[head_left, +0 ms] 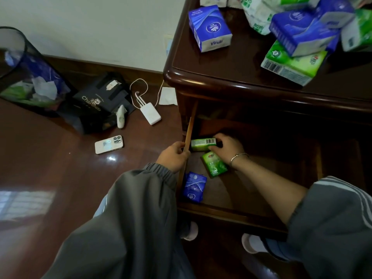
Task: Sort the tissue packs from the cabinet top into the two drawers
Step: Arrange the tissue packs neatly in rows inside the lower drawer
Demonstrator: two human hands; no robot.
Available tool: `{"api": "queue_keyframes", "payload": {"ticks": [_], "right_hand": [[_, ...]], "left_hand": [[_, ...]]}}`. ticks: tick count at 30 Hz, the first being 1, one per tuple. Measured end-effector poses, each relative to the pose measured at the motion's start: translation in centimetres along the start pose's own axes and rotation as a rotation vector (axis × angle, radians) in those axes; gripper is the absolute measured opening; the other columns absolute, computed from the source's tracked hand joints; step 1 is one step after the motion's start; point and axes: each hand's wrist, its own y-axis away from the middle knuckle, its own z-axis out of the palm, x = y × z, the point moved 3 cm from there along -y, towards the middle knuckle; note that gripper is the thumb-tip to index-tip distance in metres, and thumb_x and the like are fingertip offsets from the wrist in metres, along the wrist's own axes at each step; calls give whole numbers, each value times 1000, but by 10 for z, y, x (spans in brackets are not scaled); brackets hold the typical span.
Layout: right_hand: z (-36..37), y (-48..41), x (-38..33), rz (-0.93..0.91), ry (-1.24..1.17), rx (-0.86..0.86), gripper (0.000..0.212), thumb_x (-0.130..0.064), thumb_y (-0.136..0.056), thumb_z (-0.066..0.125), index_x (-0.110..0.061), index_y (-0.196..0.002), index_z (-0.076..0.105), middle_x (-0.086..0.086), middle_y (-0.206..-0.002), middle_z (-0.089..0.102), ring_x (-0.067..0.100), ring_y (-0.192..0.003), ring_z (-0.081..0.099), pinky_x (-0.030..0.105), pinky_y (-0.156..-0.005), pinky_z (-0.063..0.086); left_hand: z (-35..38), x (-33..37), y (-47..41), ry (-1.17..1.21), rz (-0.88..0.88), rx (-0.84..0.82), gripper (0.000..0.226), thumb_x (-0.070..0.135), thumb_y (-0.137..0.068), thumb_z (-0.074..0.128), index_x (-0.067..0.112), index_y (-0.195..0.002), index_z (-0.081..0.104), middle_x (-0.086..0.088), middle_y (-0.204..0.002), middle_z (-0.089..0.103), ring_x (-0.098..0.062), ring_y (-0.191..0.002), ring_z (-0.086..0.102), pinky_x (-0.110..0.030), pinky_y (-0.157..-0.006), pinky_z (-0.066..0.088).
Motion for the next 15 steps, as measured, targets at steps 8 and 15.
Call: {"api": "queue_keyframes", "payload": {"ticks": [8,15], "right_hand": [[-1,48,30,305,-716,166,20,-22,-80,71,-13,-92,59,9,-86,64,17,-69,64,27,-65,50],[38,73,51,600,-615,-20,27,-35,-87,60,-11,-75,59,10,-68,65,17,-57,63,28,-58,48]], "left_hand": [[0,3,0,10,-5,-25,41,26,-97,47,14,-137,46,-11,-127,60,-27,-112,59,-41,-100,46],[0,5,2,-1,-13,-33,41,28,-98,46,16,-138,44,-10,-132,57,-26,-115,57,-37,-99,45]]}}
